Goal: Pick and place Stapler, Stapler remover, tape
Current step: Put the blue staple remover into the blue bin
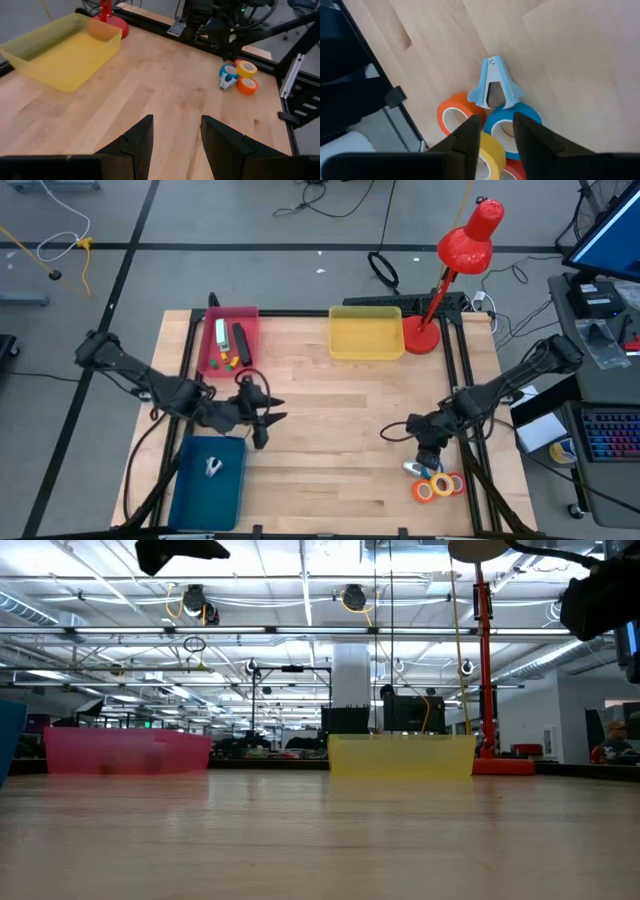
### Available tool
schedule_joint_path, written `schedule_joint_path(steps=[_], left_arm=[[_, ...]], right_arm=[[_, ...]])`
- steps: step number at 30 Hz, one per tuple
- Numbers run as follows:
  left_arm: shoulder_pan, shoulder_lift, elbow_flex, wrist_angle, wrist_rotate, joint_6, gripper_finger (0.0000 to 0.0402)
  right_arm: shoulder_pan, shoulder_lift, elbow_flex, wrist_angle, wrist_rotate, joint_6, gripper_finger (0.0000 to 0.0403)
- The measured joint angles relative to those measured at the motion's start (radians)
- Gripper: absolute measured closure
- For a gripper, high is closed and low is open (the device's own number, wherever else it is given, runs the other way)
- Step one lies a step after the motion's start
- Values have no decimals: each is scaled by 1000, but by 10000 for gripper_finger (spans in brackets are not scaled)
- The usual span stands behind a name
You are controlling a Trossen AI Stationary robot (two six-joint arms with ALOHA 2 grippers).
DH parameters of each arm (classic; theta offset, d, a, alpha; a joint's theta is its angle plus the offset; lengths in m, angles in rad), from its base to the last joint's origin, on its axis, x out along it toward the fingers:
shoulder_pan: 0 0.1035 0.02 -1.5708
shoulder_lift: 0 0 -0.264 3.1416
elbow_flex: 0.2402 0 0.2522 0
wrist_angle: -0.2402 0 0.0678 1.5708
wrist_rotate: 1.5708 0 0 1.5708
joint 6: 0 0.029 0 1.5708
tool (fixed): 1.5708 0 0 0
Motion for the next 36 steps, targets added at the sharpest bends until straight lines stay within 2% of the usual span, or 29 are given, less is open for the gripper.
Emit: schedule_joint_path(steps=[5, 10, 22, 36], left_arm=[[39, 2, 0, 21, 44, 56, 238], [56, 11, 0, 18, 47, 70, 238], [56, 10, 0, 20, 46, 83, 238], [58, 10, 0, 20, 37, 88, 238]], right_arm=[[0, 0, -66, 110, -5, 29, 241], [0, 0, -100, 172, 1, 54, 218], [0, 15, -105, 174, 31, 9, 240], [0, 146, -105, 176, 25, -61, 243]])
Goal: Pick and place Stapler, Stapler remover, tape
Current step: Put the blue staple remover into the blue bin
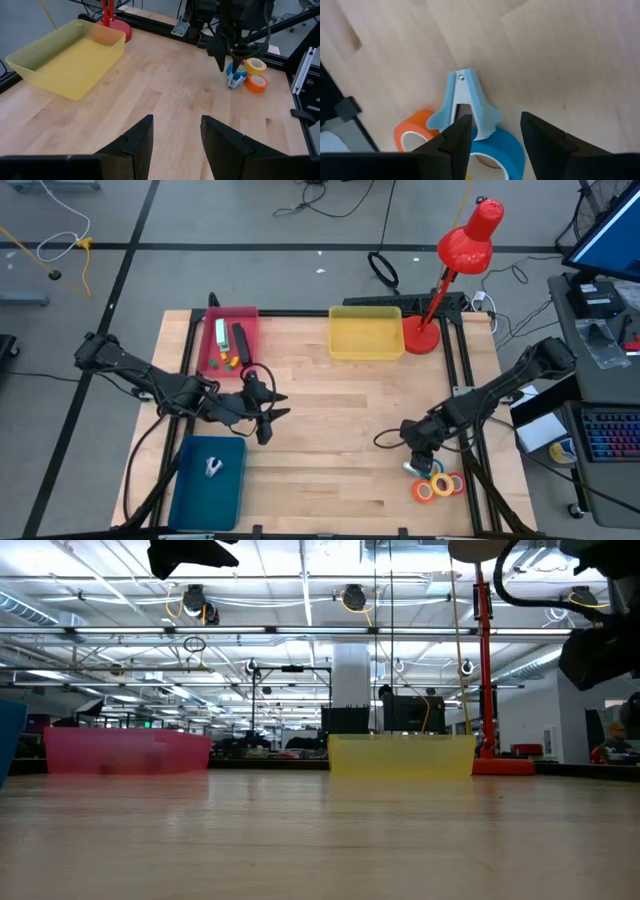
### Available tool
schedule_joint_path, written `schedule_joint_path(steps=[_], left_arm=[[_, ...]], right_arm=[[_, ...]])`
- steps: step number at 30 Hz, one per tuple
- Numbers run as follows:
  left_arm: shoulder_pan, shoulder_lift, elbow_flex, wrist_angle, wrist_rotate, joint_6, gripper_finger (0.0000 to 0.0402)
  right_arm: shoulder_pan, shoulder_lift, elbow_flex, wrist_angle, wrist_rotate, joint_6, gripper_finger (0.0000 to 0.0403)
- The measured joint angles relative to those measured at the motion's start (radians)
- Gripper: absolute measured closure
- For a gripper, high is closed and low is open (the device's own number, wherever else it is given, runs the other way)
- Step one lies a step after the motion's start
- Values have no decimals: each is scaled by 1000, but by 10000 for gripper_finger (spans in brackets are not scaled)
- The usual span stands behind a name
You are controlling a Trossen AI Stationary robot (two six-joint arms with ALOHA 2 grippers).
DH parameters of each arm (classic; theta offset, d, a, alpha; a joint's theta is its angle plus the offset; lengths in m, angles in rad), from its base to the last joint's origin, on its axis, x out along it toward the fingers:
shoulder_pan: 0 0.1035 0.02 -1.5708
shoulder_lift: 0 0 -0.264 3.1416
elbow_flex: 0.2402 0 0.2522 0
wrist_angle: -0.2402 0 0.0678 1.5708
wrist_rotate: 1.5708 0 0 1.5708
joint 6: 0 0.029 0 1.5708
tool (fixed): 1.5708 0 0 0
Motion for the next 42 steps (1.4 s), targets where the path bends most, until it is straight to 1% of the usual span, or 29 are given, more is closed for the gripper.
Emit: schedule_joint_path(steps=[8, 11, 14, 22, 27, 33, 35, 38, 42], left_arm=[[0, 0, 0, 0, -2, 0, 238], [0, 0, 0, 0, -2, -1, 238], [1, 0, 0, 0, -2, -1, 238], [18, 0, 0, 0, -2, 4, 238], [29, 0, 0, 0, -1, 12, 238], [29, 0, 0, 4, 16, 28, 238], [29, 0, 0, 14, 33, 28, 238], [29, 14, -1, 64, 51, 39, 238], [28, 67, -1, 183, 66, 121, 238]], right_arm=[[0, 64, 2, 4, -1, -24, 243], [0, 83, 3, 5, -1, -27, 253], [0, 93, 3, 5, -1, -39, 278], [0, 92, 3, 11, -2, -50, 380], [0, 85, 3, 24, 3, -38, 382], [-5, 33, 0, 48, 47, 11, 382], [-9, 3, 0, 91, 61, 34, 382], [-27, -41, 0, 184, 111, 55, 382], [-63, -93, 0, 355, 196, 63, 382]])
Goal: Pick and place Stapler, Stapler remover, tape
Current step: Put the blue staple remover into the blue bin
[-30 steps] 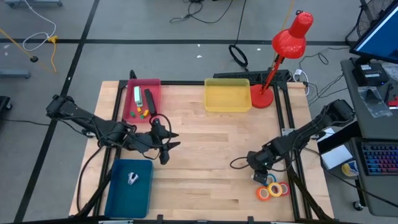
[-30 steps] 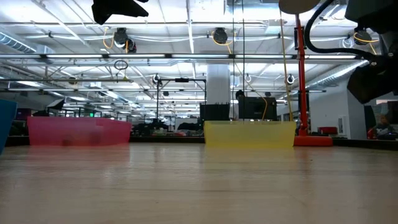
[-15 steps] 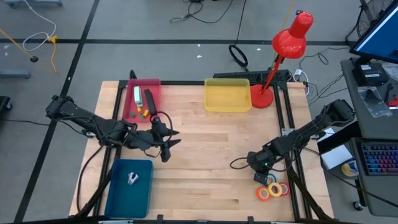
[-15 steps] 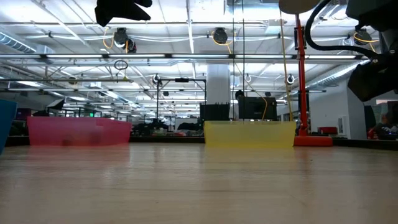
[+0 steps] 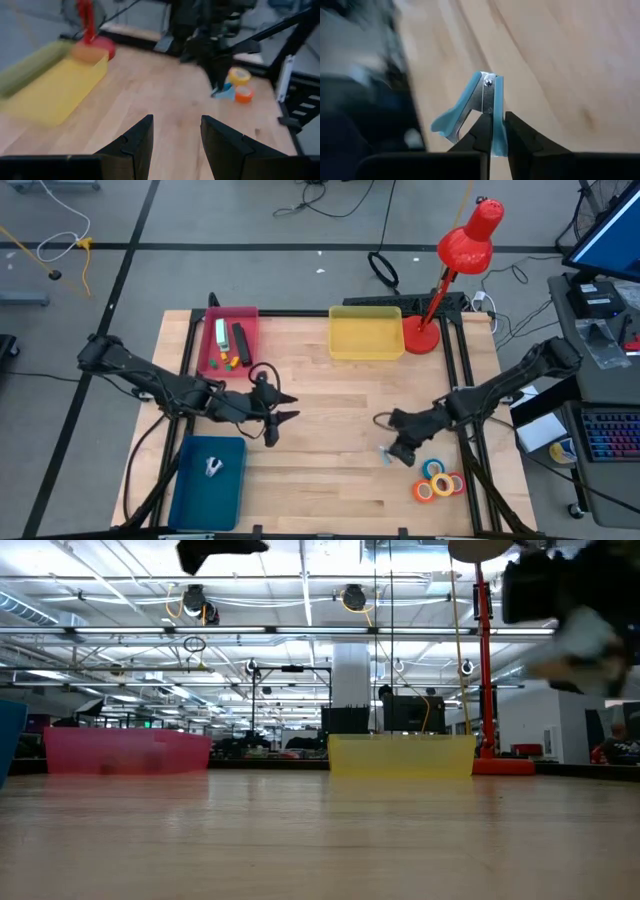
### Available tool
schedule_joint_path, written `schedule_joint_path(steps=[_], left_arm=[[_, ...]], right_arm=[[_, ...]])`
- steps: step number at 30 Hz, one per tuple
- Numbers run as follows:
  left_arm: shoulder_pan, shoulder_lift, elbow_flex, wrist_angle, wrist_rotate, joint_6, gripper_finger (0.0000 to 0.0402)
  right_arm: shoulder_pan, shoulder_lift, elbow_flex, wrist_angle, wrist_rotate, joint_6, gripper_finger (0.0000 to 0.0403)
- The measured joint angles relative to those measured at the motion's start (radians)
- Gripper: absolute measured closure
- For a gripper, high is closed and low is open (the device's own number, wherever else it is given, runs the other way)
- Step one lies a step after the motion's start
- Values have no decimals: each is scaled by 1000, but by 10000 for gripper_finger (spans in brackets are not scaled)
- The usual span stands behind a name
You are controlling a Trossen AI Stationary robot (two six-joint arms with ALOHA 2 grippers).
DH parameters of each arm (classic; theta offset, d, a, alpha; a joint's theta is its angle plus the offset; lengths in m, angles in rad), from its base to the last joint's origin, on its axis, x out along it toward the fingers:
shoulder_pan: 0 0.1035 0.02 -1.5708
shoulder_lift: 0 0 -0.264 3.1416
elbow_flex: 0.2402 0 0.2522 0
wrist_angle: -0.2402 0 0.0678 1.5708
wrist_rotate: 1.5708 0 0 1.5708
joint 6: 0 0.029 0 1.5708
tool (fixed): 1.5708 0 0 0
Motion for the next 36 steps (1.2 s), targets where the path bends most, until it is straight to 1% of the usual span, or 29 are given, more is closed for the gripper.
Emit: schedule_joint_path(steps=[3, 6, 9, 14, 19, 22, 29, 32, 36], left_arm=[[0, 59, 0, 110, 47, 71, 238], [0, 115, 0, 216, 73, 114, 238], [0, 153, 0, 301, 77, 144, 238], [0, 179, 0, 387, 115, 193, 238], [1, 198, 0, 389, 119, 200, 238], [6, 202, 0, 385, 119, 199, 238], [37, 201, 0, 369, 117, 188, 238], [39, 200, 0, 327, 118, 123, 238], [44, 199, 0, 263, 119, -76, 238]], right_arm=[[-26, -19, 0, 132, 66, -7, 382], [-46, -18, 0, 245, 119, -19, 382], [-74, 2, 1, 324, 124, -18, 382], [-108, 48, 1, 349, 118, 58, 382], [-143, 100, 13, 346, 131, 42, 382], [-167, 134, 54, 345, 172, -29, 382], [-235, 221, 182, 349, 177, -217, 382], [-251, 240, 223, 350, 198, -289, 382], [-270, 237, 234, 396, 252, -364, 382]])
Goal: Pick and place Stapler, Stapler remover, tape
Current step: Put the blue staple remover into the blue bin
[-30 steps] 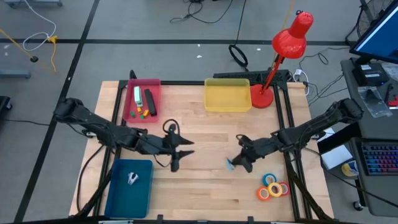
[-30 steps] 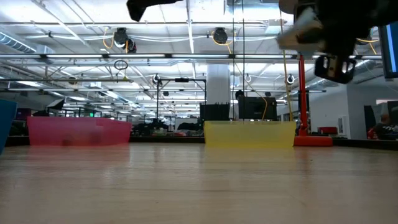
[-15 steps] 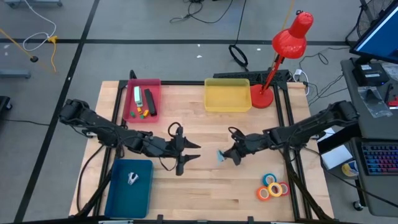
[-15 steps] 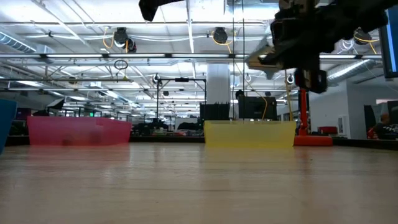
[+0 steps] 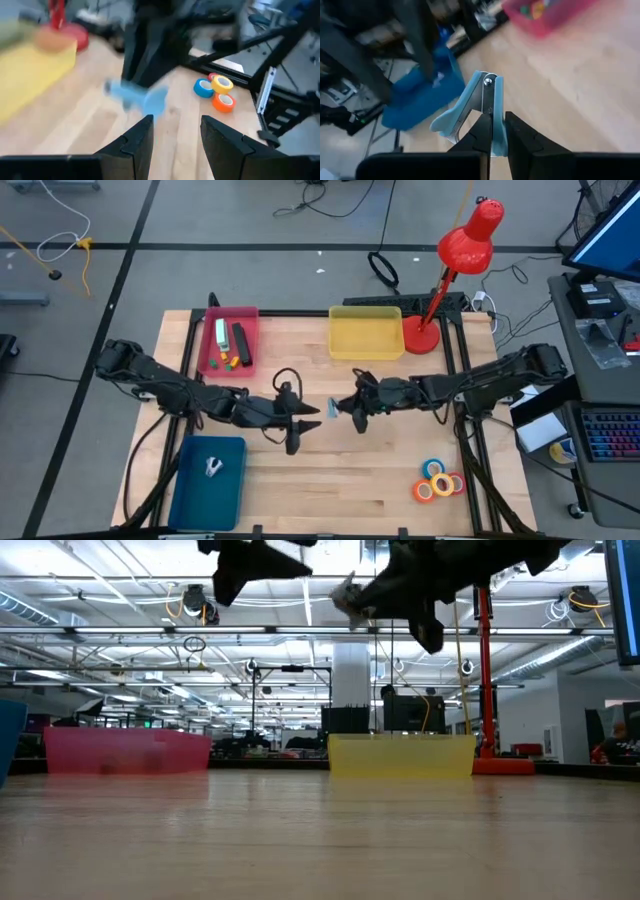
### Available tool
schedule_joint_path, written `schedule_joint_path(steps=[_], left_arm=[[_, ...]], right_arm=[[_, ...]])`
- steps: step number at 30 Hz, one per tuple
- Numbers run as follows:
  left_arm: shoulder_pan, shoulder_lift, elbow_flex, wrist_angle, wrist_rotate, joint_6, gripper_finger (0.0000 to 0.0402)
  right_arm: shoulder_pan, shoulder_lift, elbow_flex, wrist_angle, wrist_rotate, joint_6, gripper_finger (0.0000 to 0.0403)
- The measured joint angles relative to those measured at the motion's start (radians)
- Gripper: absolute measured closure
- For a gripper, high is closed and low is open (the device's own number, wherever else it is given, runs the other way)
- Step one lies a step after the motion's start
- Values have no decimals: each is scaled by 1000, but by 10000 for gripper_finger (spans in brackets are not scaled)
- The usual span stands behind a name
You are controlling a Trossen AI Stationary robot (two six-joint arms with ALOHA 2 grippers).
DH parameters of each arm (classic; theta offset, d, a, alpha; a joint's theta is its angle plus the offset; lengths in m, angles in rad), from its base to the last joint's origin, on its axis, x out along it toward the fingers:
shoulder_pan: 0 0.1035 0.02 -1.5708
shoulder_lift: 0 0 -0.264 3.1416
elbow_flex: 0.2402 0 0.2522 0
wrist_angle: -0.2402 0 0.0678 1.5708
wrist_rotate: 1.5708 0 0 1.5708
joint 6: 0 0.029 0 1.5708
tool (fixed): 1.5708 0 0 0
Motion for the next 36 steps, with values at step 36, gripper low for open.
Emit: schedule_joint_path(steps=[36], left_arm=[[105, -6, 1, 184, 312, -237, 247]], right_arm=[[25, -22, 0, 213, -1, -85, 382]])
